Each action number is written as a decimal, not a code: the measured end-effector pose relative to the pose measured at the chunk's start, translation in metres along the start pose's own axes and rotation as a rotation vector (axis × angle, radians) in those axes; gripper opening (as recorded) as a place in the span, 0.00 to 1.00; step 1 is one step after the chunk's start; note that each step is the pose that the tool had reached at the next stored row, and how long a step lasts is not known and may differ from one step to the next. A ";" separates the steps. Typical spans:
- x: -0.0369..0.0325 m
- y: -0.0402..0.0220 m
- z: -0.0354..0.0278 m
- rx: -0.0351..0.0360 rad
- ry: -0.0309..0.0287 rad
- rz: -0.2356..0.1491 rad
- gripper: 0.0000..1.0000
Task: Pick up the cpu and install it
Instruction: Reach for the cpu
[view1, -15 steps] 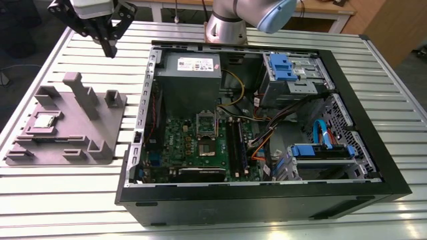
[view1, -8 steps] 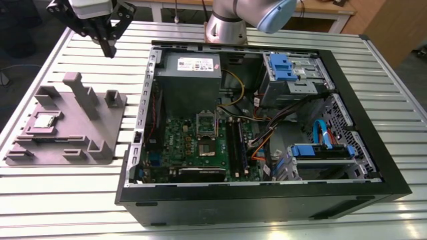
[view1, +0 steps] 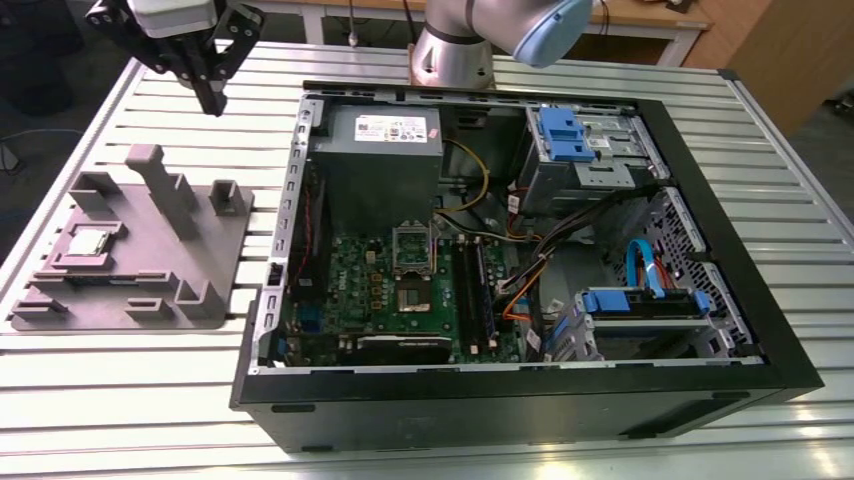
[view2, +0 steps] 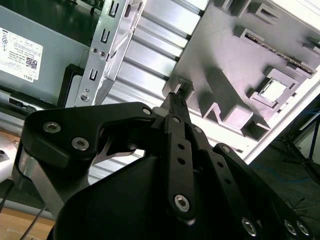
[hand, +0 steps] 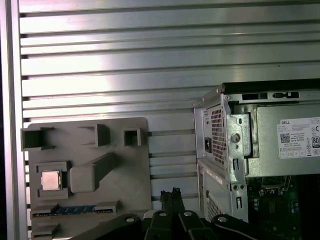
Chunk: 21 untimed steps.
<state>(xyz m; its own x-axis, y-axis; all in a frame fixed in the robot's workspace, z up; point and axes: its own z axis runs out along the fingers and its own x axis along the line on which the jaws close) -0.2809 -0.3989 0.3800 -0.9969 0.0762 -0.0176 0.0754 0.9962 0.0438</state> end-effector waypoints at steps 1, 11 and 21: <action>0.0006 -0.0001 0.0000 0.0000 0.0000 0.000 0.10; 0.0050 -0.0004 0.0003 0.0000 -0.0001 0.000 0.10; 0.0062 -0.0005 0.0013 0.0000 0.0002 0.000 0.10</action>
<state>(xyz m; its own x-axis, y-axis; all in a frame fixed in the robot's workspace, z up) -0.2871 -0.3989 0.3786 -0.9969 0.0762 -0.0174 0.0753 0.9962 0.0438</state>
